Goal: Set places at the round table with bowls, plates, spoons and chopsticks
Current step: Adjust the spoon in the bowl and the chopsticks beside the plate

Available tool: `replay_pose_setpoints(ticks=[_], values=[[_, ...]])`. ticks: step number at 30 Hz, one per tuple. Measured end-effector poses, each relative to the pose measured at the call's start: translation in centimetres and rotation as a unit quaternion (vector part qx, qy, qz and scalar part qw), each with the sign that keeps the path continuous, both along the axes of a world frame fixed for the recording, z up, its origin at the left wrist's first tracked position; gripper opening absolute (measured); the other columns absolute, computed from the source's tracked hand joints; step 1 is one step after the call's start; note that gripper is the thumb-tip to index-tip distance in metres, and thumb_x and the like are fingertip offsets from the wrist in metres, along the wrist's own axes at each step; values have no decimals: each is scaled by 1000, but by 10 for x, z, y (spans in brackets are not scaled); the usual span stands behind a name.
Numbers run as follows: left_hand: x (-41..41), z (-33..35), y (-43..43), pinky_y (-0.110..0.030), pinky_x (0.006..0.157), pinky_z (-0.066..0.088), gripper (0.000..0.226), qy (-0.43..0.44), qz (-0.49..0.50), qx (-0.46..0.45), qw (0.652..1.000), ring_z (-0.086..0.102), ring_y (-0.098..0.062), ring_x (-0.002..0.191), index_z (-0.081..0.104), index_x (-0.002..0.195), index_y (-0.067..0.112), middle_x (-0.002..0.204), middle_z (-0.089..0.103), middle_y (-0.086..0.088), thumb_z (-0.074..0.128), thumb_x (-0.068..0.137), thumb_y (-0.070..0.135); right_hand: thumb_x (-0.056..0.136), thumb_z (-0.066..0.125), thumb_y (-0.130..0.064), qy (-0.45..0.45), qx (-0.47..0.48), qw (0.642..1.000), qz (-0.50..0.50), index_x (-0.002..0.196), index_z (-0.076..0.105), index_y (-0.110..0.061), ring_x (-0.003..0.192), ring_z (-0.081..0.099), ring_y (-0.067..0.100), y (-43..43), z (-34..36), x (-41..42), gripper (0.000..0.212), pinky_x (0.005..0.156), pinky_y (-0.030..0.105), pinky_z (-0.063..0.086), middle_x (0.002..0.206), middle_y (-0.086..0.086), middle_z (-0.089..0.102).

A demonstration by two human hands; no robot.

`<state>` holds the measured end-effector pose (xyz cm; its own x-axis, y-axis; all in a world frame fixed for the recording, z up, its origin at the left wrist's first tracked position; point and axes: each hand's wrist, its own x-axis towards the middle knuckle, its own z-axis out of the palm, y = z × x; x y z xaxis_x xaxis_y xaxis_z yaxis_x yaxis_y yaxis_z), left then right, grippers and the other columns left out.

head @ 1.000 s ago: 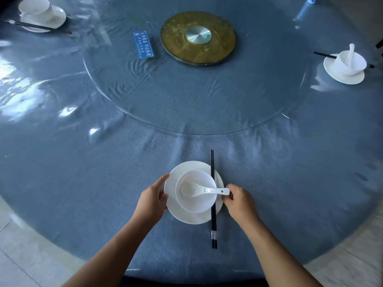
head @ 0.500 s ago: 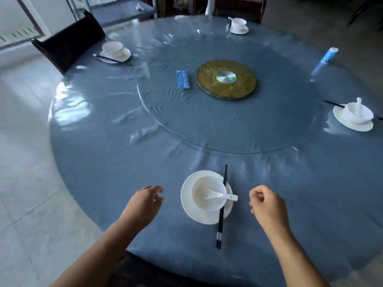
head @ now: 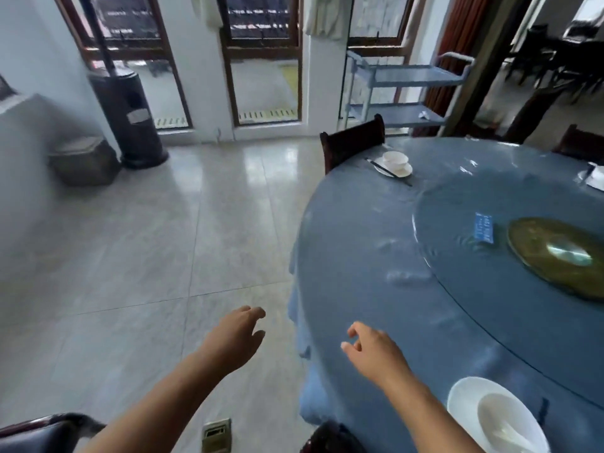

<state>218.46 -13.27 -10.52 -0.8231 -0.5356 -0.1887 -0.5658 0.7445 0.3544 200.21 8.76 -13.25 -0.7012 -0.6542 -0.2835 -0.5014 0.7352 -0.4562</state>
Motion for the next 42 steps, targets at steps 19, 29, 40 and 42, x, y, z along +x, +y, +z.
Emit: replay_pose_setpoints(ticks=[19,29,40,42], values=[[-52,-17,-372,-38,95,51,44,-55,-29,-32,998,60,-29,117,53,134,15,127,61,-7,56,95,37,91,50,-50,53,57,994,75,129,49,-17,114,59,29,-405,-5,-44,50,86,39,50,127,8,61],[-290,-17,-541,-39,91,52,45,-98,-89,-72,989,59,-28,115,55,128,11,124,61,-7,53,96,42,89,47,-58,16,75,996,43,127,48,-15,118,56,28,-578,-19,-259,57,91,40,49,133,7,53],[-597,38,-672,-38,85,53,43,8,-212,-83,974,62,-28,108,56,122,12,117,62,-5,54,94,43,86,50,-57,108,5,989,-102,111,57,-15,107,59,27,-682,53,-524,50,80,34,46,118,6,62],[-665,40,-692,-38,84,54,42,20,-257,-87,962,62,-28,109,55,122,12,118,63,-5,54,93,43,86,50,-58,121,-2,983,-140,112,55,-16,105,59,27,-694,57,-575,50,78,36,48,117,5,60]])
